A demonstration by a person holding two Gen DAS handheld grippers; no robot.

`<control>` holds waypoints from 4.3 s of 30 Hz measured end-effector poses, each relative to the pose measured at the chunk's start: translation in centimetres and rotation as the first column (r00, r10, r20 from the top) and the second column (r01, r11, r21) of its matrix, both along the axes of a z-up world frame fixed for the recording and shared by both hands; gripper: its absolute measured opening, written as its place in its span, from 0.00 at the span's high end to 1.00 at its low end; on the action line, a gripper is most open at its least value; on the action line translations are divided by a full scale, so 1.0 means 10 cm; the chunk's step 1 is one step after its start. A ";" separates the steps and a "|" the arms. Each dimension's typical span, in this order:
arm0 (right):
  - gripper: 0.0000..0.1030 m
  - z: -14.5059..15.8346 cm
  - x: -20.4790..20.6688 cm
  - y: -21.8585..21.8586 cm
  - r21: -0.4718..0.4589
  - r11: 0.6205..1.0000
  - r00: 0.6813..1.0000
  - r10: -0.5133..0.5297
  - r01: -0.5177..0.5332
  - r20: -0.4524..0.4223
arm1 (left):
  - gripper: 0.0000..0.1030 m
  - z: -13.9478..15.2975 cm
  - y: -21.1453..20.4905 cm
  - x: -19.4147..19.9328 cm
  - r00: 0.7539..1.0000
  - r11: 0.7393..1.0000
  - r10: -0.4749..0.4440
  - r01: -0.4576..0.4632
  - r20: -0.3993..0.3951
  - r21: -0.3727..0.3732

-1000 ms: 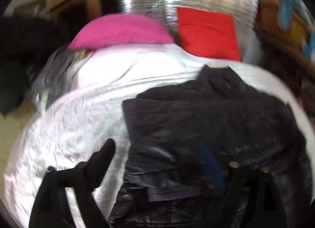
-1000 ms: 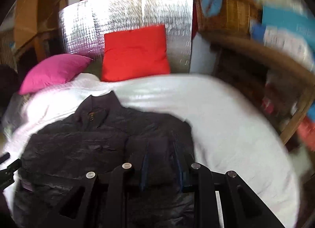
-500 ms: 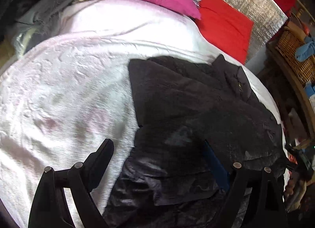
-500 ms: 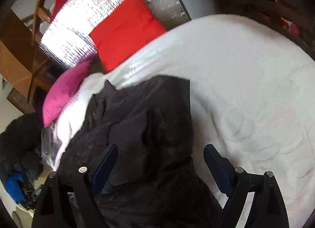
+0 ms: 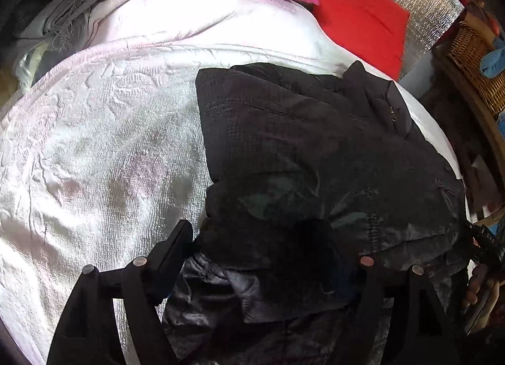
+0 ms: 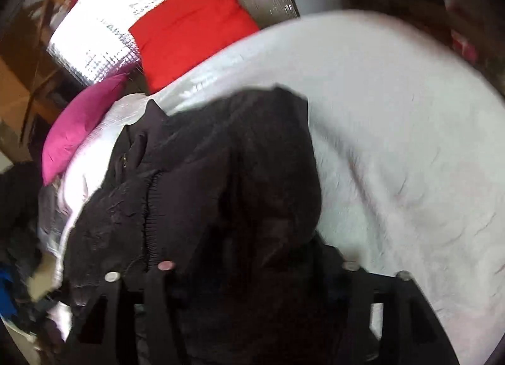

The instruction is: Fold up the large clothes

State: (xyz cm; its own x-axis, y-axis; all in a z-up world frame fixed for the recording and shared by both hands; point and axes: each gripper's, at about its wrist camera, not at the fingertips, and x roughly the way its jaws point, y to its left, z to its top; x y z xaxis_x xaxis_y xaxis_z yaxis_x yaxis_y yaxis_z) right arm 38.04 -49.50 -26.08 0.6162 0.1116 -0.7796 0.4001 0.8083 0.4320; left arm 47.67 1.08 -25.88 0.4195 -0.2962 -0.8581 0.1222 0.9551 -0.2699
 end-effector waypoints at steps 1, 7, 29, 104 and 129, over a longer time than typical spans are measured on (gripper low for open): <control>0.38 0.05 -0.02 0.00 0.003 1.000 1.000 0.012 -0.013 0.011 | 0.23 0.05 0.00 -0.02 1.000 1.000 0.000 0.000 0.016 0.002; 0.34 0.36 -0.34 0.10 -0.009 0.999 0.996 0.033 -0.033 0.082 | 0.23 0.36 0.11 -0.29 0.996 0.999 0.002 -0.006 0.093 0.036; 0.32 0.25 -2.83 0.37 0.081 0.983 0.985 0.158 -0.164 0.074 | 0.23 -0.05 0.89 -2.74 0.993 0.993 0.109 -0.107 0.041 -0.058; 0.87 1.48 -1.80 0.55 -0.061 0.951 0.899 0.306 -0.303 0.313 | 0.85 1.32 0.31 -1.62 0.954 0.904 -0.208 0.272 0.217 -0.330; 0.73 -0.18 1.70 -1.02 0.733 0.674 0.970 -0.105 -0.094 0.221 | 0.62 -0.24 -0.13 1.94 0.988 0.802 0.015 -0.103 -0.154 -0.588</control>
State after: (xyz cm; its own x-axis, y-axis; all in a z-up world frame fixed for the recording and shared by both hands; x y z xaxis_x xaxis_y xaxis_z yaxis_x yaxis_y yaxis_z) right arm 55.01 -59.69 -27.84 0.7628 0.5812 -0.2836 0.2141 0.1868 0.9588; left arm 67.04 -0.25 -28.29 0.3466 -0.7437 -0.5716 -0.0089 0.6068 -0.7948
